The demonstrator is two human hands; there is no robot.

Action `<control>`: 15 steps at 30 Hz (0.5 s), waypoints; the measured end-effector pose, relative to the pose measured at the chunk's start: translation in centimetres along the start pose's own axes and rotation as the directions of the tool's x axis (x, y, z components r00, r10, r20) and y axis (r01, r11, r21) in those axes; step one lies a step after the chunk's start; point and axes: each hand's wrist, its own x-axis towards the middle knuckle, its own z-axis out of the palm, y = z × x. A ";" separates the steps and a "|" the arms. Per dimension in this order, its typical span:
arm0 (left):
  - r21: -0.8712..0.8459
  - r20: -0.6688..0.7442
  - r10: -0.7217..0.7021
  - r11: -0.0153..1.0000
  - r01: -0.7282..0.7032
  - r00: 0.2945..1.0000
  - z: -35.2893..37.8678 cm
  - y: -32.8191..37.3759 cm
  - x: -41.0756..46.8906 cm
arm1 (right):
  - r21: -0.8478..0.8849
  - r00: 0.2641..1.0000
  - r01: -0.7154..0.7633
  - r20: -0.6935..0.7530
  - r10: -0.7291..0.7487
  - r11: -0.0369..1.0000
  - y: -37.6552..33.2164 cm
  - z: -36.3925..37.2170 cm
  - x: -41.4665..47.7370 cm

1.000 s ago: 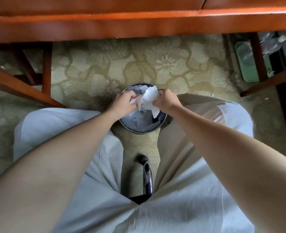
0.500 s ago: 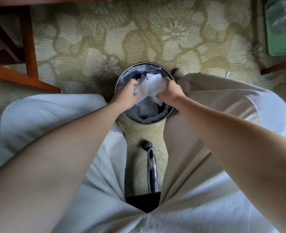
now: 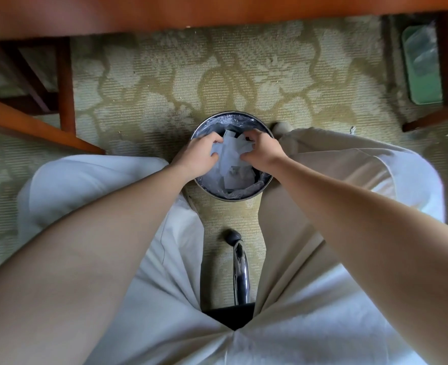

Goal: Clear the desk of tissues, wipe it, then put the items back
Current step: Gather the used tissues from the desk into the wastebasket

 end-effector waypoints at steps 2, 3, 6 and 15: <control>0.005 -0.015 0.017 1.000 -0.017 1.000 -1.0 0.5 -0.9 | -0.009 0.999 0.023 -0.028 -0.023 1.000 -0.7 -0.7 -0.9; 0.005 -0.026 0.022 1.000 -0.022 0.999 -1.6 0.9 -1.4 | -0.007 0.999 0.034 -0.041 -0.034 0.999 -1.1 -1.0 -1.5; -0.003 -0.074 0.053 0.999 -0.053 0.996 -3.3 2.1 -3.1 | -0.018 0.994 0.082 -0.073 -0.083 0.996 -2.2 -2.4 -3.5; 0.108 -0.251 0.185 0.981 -0.163 0.950 -9.0 5.6 -10.8 | -0.084 0.951 0.241 -0.176 -0.253 0.967 -6.5 -5.7 -11.8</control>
